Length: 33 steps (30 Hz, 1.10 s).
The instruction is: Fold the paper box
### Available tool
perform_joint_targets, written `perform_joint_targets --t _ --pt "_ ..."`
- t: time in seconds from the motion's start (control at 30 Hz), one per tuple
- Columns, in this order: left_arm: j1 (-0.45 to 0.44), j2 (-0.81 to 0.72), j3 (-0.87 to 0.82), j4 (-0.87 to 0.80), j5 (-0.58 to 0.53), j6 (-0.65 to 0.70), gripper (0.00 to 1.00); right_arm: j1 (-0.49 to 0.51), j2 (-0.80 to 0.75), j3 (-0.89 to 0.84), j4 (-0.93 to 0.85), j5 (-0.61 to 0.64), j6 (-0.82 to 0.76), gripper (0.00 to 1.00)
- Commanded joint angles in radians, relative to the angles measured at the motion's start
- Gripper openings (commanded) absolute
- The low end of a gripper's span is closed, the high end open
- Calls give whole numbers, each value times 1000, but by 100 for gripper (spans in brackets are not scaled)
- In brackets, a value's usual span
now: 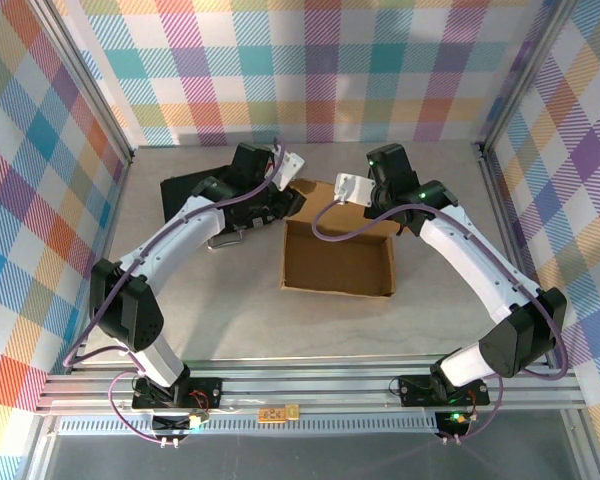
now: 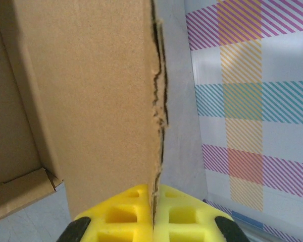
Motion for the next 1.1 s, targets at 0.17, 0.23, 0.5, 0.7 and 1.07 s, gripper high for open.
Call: perform_joint_targets --t 0.17,0.23,0.5,0.7,1.07 --pt "-51 -24 -1 -20 -167 -118 13 24 26 68 11 -7 92 0" --pt "-55 -21 -9 -23 -172 -159 12 32 29 72 7 -8 138 0" --pt "-94 11 -27 17 -439 -530 0 164 64 140 -91 9 518 0" --pt "-94 -82 -327 416 -487 -542 0 178 4 132 -143 -118 898 33" --pt "-83 -207 -651 834 -428 -346 0 -101 -109 255 -196 -67 1332 84"
